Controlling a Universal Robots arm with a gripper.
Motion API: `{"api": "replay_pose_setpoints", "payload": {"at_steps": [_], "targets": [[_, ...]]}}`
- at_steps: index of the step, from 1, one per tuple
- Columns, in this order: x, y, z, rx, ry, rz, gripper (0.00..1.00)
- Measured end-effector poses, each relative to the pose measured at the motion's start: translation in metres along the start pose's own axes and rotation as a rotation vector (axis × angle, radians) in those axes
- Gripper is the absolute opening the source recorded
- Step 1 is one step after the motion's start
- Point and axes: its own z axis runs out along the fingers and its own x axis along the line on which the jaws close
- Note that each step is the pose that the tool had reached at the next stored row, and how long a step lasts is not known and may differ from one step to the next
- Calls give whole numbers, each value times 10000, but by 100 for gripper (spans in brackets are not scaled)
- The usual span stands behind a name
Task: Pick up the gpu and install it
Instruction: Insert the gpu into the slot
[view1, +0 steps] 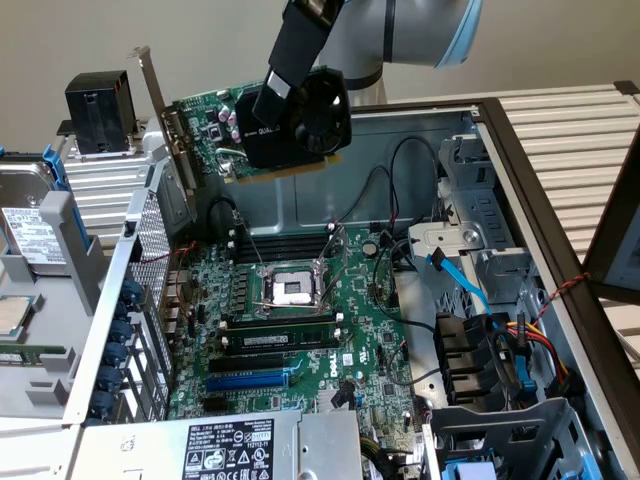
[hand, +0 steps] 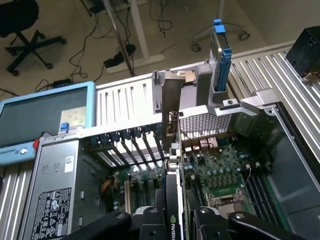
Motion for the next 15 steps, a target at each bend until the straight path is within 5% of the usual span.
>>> {"api": "replay_pose_setpoints", "payload": {"at_steps": [5, 15], "targets": [[-8, -30, 31, -81, -27, -90, 27], [-19, -72, 88, -439, -100, -354, 27]]}}
